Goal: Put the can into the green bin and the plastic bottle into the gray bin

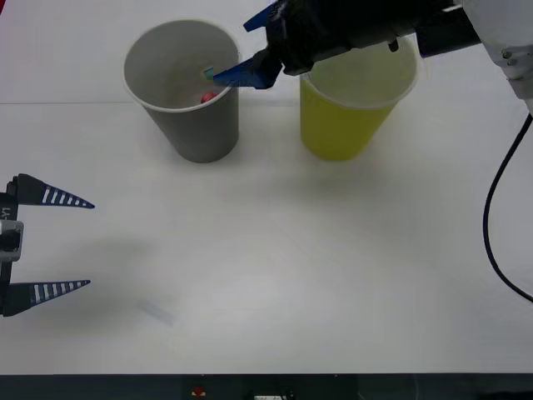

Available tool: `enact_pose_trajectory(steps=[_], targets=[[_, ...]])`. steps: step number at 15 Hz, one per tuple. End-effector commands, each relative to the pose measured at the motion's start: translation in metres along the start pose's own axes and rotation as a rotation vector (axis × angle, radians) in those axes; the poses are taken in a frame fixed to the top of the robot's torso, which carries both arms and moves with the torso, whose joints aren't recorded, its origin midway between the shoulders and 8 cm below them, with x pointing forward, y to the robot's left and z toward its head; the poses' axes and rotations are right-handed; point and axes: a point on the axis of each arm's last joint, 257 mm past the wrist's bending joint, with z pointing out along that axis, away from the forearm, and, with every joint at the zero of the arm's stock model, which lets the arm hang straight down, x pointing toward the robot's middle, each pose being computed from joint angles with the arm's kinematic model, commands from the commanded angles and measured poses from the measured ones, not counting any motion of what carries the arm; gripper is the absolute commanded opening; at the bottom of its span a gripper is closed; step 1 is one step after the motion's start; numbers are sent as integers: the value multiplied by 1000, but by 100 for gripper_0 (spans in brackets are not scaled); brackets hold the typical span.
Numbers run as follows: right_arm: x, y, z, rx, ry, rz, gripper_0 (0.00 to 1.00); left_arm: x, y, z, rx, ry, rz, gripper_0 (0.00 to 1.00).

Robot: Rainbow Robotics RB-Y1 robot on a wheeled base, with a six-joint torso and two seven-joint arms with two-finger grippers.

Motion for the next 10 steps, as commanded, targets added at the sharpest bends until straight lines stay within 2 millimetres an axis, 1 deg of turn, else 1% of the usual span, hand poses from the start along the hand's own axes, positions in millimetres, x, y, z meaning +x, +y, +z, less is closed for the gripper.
enact_pose_trajectory(steps=[1,4,6,7,9,10], targets=[[26,16,-27,-6,-5,-29,100,0,0,0,0,0,0,100],[55,31,-55,-43,-19,-93,100,0,0,0,0,0,0,100],[73,36,-69,-58,-27,-131,100,0,0,0,0,0,0,100],[87,41,-77,-71,-28,-145,100,0,0,0,0,0,0,100],[107,45,-94,-92,-18,-169,100,0,0,0,0,0,0,100],[117,46,-106,-102,-8,-187,100,0,0,0,0,0,0,100]])
